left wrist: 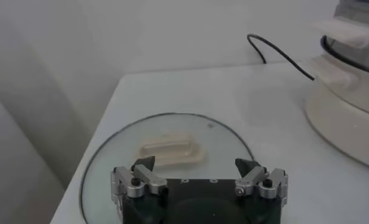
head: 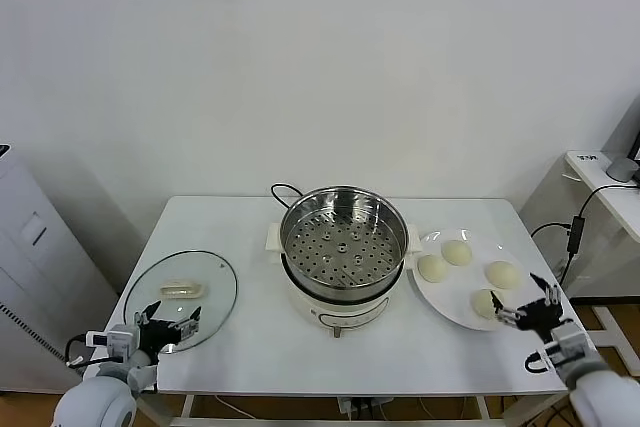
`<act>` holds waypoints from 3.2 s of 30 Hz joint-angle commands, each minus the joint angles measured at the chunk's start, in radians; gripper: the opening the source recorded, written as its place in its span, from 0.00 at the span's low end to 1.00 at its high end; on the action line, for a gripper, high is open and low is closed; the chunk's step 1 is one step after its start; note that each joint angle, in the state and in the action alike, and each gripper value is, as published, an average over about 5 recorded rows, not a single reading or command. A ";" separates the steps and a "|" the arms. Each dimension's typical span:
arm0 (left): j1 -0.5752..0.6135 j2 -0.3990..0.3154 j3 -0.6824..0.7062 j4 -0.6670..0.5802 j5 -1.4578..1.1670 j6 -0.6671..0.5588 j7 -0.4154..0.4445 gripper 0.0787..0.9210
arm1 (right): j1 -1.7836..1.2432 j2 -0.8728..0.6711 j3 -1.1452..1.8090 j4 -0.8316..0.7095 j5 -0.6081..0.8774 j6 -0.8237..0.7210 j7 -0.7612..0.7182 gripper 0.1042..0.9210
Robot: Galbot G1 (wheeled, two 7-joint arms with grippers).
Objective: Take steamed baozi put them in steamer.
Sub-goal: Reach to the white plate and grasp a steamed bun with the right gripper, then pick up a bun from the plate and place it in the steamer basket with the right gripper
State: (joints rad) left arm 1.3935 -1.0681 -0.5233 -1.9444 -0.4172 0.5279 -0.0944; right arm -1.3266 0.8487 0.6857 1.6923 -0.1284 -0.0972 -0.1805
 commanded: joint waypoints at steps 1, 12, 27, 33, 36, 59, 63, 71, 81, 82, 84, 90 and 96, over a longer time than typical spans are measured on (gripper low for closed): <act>-0.031 0.008 0.026 0.004 0.017 0.006 -0.001 0.88 | 0.209 -0.063 -0.060 -0.122 -0.364 0.089 -0.101 0.88; -0.038 -0.002 0.026 0.011 0.026 0.066 0.001 0.88 | 0.622 -0.153 -0.364 -0.404 -0.351 0.155 -0.450 0.88; -0.031 0.001 0.012 0.014 0.017 0.074 0.015 0.88 | 1.183 -0.072 -0.864 -0.838 -0.244 0.332 -0.854 0.88; -0.029 -0.005 0.011 0.012 0.016 0.077 0.019 0.88 | 1.318 0.023 -0.954 -1.015 -0.263 0.413 -0.970 0.88; -0.029 -0.007 0.013 0.012 0.016 0.078 0.021 0.88 | 1.349 0.049 -0.984 -1.071 -0.277 0.433 -1.009 0.88; -0.039 -0.008 0.025 0.028 0.000 0.073 0.032 0.88 | 1.304 0.192 -0.913 -1.253 -0.482 0.491 -0.833 0.88; -0.038 -0.009 0.028 0.028 0.000 0.072 0.034 0.88 | 1.294 0.205 -0.900 -1.262 -0.497 0.481 -0.813 0.87; -0.033 -0.010 0.028 0.015 -0.001 0.072 0.036 0.88 | 1.289 0.218 -0.874 -1.275 -0.516 0.462 -0.819 0.70; -0.022 -0.012 0.024 -0.004 -0.005 0.074 0.034 0.88 | 1.283 0.214 -0.864 -1.269 -0.507 0.456 -0.847 0.50; -0.021 -0.012 0.024 -0.005 -0.006 0.074 0.034 0.88 | 1.283 0.213 -0.864 -1.267 -0.505 0.456 -0.850 0.49; -0.018 -0.013 0.023 -0.008 -0.006 0.074 0.034 0.88 | 1.283 0.212 -0.864 -1.263 -0.500 0.455 -0.852 0.47; -0.012 -0.017 0.023 -0.010 -0.006 0.074 0.033 0.88 | 1.279 0.185 -0.896 -1.208 -0.444 0.450 -0.868 0.45; 0.002 -0.014 0.012 -0.021 -0.004 0.077 0.031 0.88 | 1.354 0.082 -1.072 -0.990 -0.240 0.433 -0.922 0.45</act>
State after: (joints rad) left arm 1.3925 -1.0846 -0.5084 -1.9624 -0.4222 0.6048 -0.0631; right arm 0.0024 0.9790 -0.3007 0.5835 -0.4796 0.3467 -1.0818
